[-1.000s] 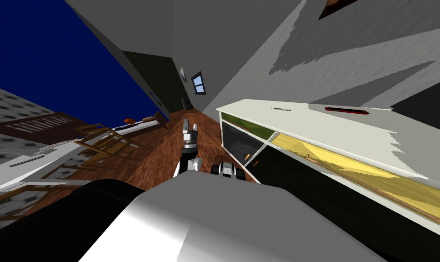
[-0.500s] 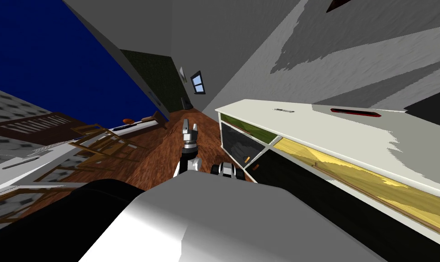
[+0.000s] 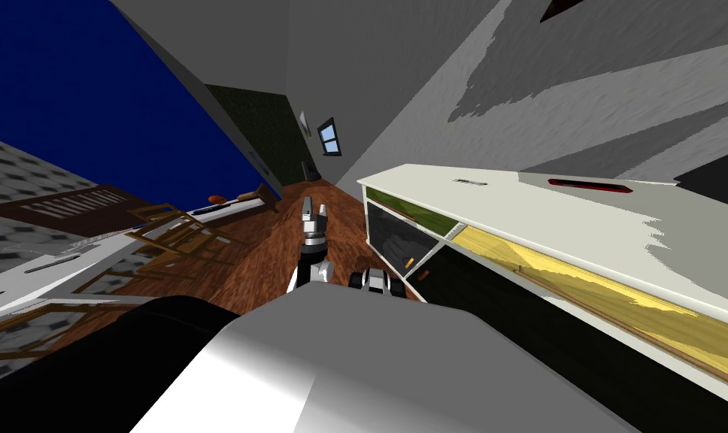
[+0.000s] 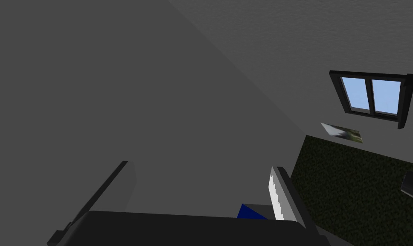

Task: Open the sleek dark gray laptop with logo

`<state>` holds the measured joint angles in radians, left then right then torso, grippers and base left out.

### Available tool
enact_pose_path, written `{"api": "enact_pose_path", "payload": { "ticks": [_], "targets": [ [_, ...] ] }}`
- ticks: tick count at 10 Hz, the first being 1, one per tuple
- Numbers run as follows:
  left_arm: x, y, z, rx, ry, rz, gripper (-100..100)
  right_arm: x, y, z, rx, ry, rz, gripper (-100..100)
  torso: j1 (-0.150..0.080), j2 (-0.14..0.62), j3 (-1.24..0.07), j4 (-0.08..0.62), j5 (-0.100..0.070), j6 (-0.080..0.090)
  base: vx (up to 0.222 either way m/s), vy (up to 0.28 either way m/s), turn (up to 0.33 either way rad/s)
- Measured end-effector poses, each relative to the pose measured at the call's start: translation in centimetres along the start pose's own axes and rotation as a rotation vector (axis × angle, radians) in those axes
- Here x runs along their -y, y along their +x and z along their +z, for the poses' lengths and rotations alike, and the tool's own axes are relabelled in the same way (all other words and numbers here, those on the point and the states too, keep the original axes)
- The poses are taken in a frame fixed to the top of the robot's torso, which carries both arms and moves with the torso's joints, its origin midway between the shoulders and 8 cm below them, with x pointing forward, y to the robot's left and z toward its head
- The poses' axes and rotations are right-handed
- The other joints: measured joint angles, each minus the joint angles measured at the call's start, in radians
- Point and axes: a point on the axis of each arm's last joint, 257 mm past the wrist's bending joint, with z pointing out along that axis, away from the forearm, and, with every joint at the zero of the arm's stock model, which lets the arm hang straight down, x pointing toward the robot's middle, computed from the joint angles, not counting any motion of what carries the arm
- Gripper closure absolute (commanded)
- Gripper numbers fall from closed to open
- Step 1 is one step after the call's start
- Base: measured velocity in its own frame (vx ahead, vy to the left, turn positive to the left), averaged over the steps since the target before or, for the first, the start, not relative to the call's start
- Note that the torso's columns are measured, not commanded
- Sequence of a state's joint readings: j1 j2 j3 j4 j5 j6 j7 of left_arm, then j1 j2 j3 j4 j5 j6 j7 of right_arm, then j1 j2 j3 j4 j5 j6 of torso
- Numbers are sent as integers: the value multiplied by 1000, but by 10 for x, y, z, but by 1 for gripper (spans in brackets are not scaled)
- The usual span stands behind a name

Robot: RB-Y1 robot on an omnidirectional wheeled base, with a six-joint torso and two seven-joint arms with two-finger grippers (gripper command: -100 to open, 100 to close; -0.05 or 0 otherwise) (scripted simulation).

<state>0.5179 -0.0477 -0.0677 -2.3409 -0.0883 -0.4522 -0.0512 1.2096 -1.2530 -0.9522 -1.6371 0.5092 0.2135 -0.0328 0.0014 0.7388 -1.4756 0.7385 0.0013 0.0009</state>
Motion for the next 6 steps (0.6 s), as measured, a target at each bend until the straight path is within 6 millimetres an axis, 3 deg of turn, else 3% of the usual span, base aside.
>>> {"api": "enact_pose_path", "payload": {
  "ticks": [6],
  "targets": [
    [0,0,0,0,0,0,0,8,1,2,2,1,205,100,-1,0,0,0,-1,-1,-19,-1,21]
  ]
}}
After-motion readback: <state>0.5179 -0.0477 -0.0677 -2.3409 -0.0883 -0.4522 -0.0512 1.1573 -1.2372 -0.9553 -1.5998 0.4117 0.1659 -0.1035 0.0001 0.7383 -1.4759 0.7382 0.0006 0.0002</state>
